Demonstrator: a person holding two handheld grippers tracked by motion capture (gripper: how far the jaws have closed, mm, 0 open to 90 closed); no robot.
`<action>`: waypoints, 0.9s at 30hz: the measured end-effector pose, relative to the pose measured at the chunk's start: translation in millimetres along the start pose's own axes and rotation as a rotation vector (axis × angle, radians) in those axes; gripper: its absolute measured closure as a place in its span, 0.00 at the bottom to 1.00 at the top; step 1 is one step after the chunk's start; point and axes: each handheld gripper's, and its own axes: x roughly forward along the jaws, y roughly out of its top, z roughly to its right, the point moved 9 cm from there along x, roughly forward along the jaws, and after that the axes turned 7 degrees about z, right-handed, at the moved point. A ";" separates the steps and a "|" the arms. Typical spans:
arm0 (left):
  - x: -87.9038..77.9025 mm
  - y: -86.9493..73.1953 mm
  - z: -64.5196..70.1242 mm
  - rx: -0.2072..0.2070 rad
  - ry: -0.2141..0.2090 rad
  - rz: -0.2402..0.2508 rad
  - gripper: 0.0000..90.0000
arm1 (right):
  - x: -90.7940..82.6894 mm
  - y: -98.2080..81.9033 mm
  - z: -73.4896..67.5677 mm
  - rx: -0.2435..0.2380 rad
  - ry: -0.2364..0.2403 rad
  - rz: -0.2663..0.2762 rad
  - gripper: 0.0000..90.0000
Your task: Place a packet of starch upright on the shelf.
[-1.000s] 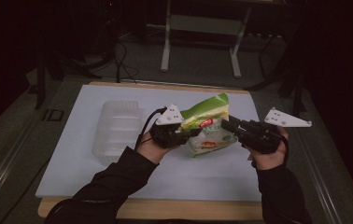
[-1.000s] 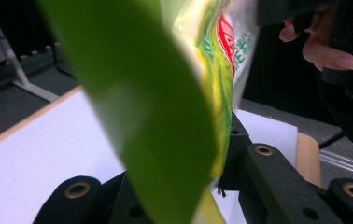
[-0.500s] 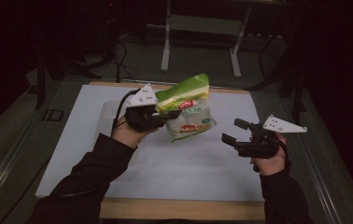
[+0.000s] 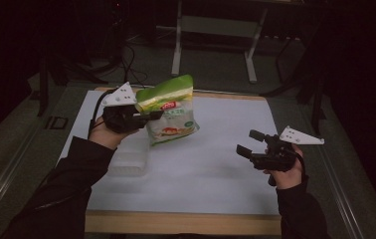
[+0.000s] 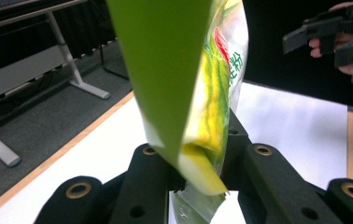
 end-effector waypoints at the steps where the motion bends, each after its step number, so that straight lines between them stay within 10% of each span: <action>1: -3.5 -2.6 -3.5 -0.002 -0.004 -0.002 0.86 | -1.5 -1.2 1.5 -0.002 -0.008 -0.004 0.16; 17: -51.7 -50.3 -57.4 0.040 0.013 -0.143 0.86 | -9.5 -16.3 20.4 0.070 -0.040 -0.013 0.17; 27: -61.1 -78.4 -68.4 0.043 0.001 -0.143 0.86 | -11.3 -19.4 31.0 0.120 -0.085 -0.022 0.21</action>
